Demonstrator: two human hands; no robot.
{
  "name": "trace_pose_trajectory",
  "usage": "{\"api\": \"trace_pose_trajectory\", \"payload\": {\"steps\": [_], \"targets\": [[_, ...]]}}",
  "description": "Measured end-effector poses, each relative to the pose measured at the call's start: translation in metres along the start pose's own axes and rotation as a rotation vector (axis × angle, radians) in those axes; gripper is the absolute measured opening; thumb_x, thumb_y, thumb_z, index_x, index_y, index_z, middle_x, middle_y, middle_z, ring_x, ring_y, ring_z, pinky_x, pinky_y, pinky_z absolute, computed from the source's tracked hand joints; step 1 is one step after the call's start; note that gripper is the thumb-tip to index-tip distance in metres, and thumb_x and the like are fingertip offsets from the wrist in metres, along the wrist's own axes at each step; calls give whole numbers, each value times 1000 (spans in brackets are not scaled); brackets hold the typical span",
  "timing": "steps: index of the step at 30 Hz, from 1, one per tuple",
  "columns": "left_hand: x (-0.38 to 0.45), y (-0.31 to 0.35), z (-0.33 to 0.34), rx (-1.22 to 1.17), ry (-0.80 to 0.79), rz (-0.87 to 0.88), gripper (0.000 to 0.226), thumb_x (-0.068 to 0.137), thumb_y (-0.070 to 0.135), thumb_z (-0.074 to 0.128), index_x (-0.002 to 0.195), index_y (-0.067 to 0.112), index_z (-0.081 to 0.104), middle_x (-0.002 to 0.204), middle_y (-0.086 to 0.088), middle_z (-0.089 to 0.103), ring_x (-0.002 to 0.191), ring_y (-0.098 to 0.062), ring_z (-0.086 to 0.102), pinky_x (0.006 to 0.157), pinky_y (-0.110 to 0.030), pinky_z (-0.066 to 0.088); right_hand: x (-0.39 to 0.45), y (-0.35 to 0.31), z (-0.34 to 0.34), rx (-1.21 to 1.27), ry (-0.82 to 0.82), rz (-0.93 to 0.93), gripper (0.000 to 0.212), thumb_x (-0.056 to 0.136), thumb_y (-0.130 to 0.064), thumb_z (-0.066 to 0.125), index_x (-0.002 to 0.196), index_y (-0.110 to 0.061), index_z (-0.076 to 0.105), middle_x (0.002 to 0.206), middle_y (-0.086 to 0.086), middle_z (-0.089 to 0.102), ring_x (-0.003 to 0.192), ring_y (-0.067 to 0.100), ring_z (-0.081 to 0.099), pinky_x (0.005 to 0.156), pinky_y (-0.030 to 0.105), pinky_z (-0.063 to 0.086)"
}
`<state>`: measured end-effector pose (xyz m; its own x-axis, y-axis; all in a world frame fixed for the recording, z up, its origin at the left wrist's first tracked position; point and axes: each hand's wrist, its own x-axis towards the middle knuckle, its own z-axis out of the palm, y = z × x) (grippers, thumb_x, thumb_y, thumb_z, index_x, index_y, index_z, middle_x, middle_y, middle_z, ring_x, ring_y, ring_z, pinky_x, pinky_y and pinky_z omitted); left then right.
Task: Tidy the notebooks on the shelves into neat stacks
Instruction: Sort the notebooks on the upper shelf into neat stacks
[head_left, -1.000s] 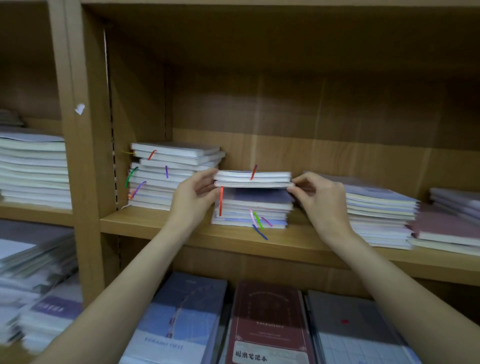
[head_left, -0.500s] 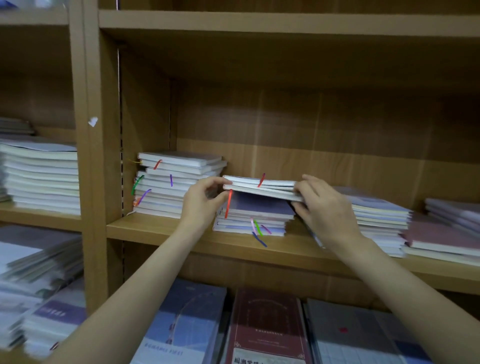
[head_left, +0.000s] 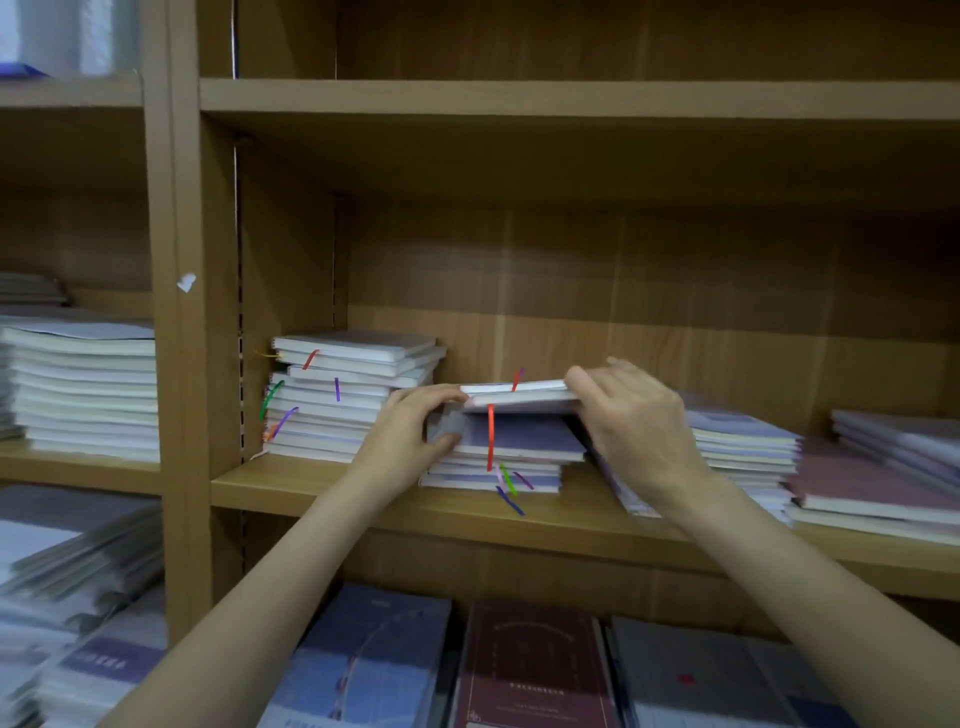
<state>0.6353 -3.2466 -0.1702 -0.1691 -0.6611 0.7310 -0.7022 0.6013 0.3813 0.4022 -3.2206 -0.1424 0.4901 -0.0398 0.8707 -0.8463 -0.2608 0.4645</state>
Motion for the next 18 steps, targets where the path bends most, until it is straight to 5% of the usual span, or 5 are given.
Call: {"api": "trace_pose_trajectory", "payload": {"steps": [3, 9, 14, 18], "targets": [[1, 9, -1, 83, -21, -15, 46, 85, 15, 64, 128, 25, 52, 126, 12, 51, 124, -16, 36, 98, -24, 31, 13, 16, -27, -2, 30, 56, 5, 85, -16, 54, 87, -13, 52, 66, 6, 57, 63, 28, 57, 64, 32, 38], [1, 27, 2, 407, -127, -118, 39, 88, 34, 58, 125, 26, 53, 127, 2, 54, 124, -22, 37, 102, -38, 34, 28, 47, -80, 24, 104, 239, 12, 84, -17, 62, 83, -7, 58, 65, 6, 59, 56, 26, 56, 52, 24, 33], [4, 55, 4, 278, 52, -89, 34, 89, 24, 56, 122, 16, 58, 117, -4, 61, 113, -27, 48, 95, -42, 42, 24, 70, -114, 110, 199, 367, 15, 88, -18, 62, 91, -4, 56, 74, 9, 62, 61, 21, 56, 53, 28, 38], [11, 86, 14, 211, -20, -47, 33, 92, 21, 51, 124, 15, 55, 122, -5, 57, 121, -27, 42, 98, -40, 38, 29, 98, -139, 23, 267, 395, 15, 89, -17, 61, 92, -3, 56, 80, 14, 65, 69, 26, 61, 58, 28, 40]]}}
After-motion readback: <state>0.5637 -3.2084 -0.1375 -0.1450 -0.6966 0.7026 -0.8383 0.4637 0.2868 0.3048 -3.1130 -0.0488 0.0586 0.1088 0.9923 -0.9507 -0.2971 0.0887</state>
